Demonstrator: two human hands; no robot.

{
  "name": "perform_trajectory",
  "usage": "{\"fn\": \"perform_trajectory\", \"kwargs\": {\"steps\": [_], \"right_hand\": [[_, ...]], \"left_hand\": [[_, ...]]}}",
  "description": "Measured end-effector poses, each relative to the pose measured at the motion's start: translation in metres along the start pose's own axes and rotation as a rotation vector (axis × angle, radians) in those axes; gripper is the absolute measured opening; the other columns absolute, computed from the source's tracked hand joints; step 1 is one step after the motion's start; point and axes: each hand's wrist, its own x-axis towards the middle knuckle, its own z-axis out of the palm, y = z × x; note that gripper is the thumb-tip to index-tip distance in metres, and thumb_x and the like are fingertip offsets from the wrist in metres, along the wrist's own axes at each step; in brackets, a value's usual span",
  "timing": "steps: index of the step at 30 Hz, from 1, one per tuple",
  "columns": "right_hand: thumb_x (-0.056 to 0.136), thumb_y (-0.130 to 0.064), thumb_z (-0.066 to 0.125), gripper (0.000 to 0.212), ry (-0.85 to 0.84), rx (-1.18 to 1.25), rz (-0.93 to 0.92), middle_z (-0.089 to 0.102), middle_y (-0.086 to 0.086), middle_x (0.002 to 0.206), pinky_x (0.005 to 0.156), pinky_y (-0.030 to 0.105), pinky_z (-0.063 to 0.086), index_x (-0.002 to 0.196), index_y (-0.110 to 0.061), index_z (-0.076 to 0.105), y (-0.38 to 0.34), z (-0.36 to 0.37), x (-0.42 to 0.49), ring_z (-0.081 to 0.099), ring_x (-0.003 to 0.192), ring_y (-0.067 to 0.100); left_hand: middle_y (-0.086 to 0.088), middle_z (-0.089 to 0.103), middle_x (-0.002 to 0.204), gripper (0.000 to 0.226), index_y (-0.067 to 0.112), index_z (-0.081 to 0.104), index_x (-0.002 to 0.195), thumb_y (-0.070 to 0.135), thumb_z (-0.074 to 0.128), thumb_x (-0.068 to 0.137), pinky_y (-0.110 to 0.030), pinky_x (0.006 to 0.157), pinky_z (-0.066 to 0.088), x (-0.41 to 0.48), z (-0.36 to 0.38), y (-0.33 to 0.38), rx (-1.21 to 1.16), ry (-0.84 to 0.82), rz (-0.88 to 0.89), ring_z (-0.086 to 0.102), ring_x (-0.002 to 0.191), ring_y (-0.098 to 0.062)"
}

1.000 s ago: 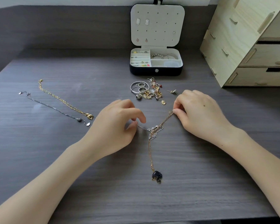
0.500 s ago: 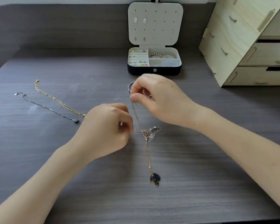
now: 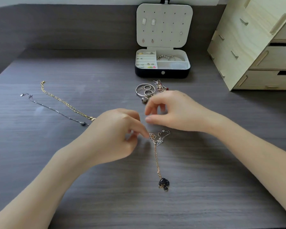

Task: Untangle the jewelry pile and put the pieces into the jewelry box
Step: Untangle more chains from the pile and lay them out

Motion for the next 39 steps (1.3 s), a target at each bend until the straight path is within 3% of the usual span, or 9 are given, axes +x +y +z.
{"fn": "perform_trajectory", "kwargs": {"steps": [6,9,13,16,20,23,29,34,39], "right_hand": [[0.077,-0.043,0.069,0.016,-0.085,-0.123,0.069,0.061,-0.013,0.075,0.071,0.024,0.039,0.075,-0.028,0.063,0.007,-0.005,-0.034,0.05,0.078,0.003],[0.079,-0.044,0.065,0.019,-0.088,-0.162,0.097,0.061,-0.013,0.076,0.072,0.024,0.041,0.073,-0.027,0.062,0.004,-0.008,-0.044,0.051,0.078,0.004],[0.081,-0.045,0.063,0.022,-0.089,-0.181,0.153,0.055,-0.014,0.066,0.06,0.016,0.035,0.068,-0.028,0.058,0.002,-0.014,-0.056,0.049,0.069,-0.003],[0.082,-0.041,0.064,0.022,-0.07,-0.172,0.203,0.05,-0.014,0.06,0.061,0.012,0.036,0.065,-0.029,0.057,0.0,-0.018,-0.063,0.047,0.07,-0.011],[0.08,-0.041,0.065,0.016,0.01,-0.114,0.152,0.051,-0.016,0.063,0.061,0.011,0.034,0.072,-0.03,0.056,-0.002,-0.01,-0.063,0.048,0.069,-0.004],[0.081,-0.042,0.067,0.015,0.025,-0.152,0.06,0.05,-0.014,0.071,0.069,0.022,0.035,0.082,-0.029,0.059,-0.004,0.001,-0.055,0.044,0.072,0.005],[0.083,-0.048,0.06,0.024,-0.154,-0.251,0.069,0.051,-0.016,0.071,0.071,0.022,0.036,0.068,-0.033,0.049,-0.007,-0.006,-0.062,0.045,0.076,0.005],[0.082,-0.048,0.061,0.032,-0.302,-0.123,0.108,0.058,-0.008,0.058,0.055,0.017,0.039,0.067,-0.02,0.064,-0.015,-0.017,-0.058,0.05,0.058,0.003],[0.081,-0.045,0.066,0.025,-0.08,-0.071,0.146,0.055,-0.011,0.06,0.056,0.017,0.035,0.066,-0.024,0.062,-0.016,-0.006,-0.033,0.05,0.06,0.0]], "left_hand": [[0.009,0.059,0.066,0.047,0.039,0.075,0.089,0.006,0.05,0.065,-0.014,0.05,0.03,0.001,0.005,-0.001,0.107,-0.007,0.094,0.056,0.062,-0.019],[0.01,0.057,0.066,0.045,0.037,0.075,0.087,0.007,0.051,0.064,-0.019,0.048,0.036,0.001,0.006,-0.002,0.11,0.013,0.085,0.055,0.062,-0.019],[0.012,0.054,0.067,0.042,0.036,0.075,0.084,0.008,0.051,0.064,-0.025,0.049,0.041,0.001,0.007,-0.003,0.133,0.058,0.08,0.053,0.062,-0.018],[0.01,0.055,0.067,0.039,0.035,0.076,0.084,0.01,0.05,0.067,-0.026,0.048,0.042,0.001,0.007,-0.004,0.152,0.078,0.104,0.053,0.061,-0.019],[0.01,0.054,0.066,0.043,0.034,0.075,0.085,0.022,0.036,0.072,-0.024,0.048,0.04,0.001,0.007,-0.004,0.153,0.086,0.151,0.053,0.059,-0.019],[0.01,0.053,0.068,0.039,0.035,0.076,0.087,0.021,0.04,0.076,-0.027,0.05,0.042,0.001,0.006,-0.004,0.136,0.094,0.17,0.05,0.061,-0.017],[0.01,0.053,0.064,0.038,0.035,0.076,0.082,0.007,0.056,0.066,-0.03,0.044,0.044,0.001,0.008,-0.005,0.152,0.075,0.178,0.049,0.058,-0.018],[0.009,0.053,0.064,0.037,0.034,0.076,0.082,0.008,0.056,0.065,-0.026,0.047,0.039,0.0,0.008,-0.006,0.148,0.073,0.188,0.044,0.058,-0.013],[0.009,0.053,0.063,0.037,0.036,0.076,0.082,0.009,0.055,0.066,-0.028,0.046,0.042,0.0,0.005,-0.006,0.144,0.046,0.193,0.051,0.057,-0.018]]}}
